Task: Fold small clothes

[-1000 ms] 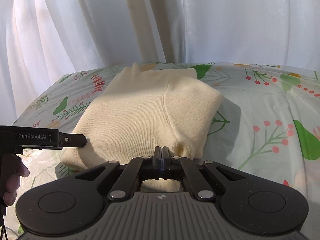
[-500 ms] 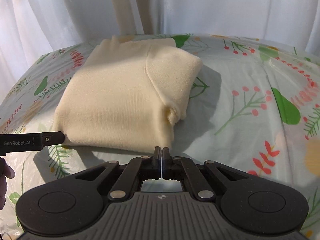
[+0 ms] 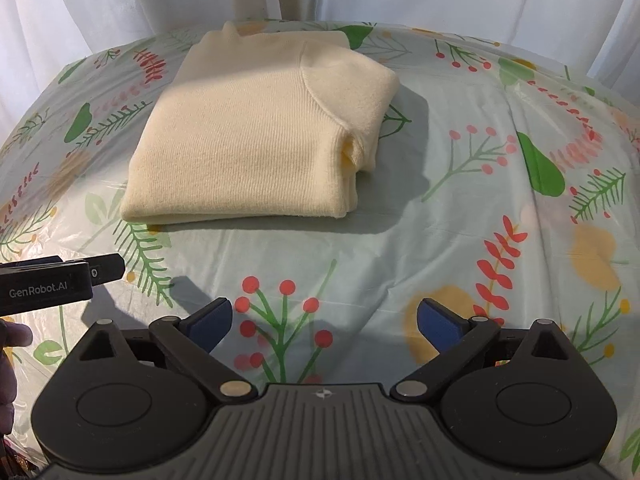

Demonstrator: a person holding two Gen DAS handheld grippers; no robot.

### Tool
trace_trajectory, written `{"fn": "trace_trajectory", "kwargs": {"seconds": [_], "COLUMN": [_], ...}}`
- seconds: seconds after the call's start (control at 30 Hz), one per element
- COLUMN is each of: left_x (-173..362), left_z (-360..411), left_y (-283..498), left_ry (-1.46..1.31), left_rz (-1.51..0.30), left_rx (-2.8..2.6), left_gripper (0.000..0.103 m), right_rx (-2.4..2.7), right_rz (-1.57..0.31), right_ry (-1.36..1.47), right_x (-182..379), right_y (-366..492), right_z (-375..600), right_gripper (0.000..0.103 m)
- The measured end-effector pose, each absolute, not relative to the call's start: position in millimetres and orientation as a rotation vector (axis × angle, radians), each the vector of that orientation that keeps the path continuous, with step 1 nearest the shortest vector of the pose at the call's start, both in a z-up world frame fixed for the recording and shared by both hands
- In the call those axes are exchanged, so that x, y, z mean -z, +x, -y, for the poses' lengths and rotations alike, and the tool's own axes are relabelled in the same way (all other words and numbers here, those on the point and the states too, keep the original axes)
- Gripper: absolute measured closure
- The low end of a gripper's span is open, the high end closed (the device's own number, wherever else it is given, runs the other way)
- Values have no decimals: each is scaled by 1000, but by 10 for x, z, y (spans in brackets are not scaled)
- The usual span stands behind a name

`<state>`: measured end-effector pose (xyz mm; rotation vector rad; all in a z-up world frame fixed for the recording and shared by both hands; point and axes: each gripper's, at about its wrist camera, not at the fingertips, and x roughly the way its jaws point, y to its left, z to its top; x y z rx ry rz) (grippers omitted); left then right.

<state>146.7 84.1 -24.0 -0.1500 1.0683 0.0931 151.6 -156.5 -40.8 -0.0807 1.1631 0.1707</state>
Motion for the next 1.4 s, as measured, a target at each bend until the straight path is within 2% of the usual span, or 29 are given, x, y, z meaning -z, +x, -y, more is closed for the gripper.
{"fn": "trace_trajectory", "kwargs": {"seconds": [0.4,1.4], "left_x": [110,162], "left_z": [-637,-555], "left_y": [1586,1593], "left_ry": [-20,1], "left_rz": [-1040,-1075], "left_rx": [-68,-40], "left_gripper": [8,8], "right_rx": [-110,-96], "right_rz": [-1115,-1109], "right_ry": [-74,-95], "right_x": [225,217], "right_y": [1638,1620], "right_z": [1500,1494], "right_gripper": [4,4]}}
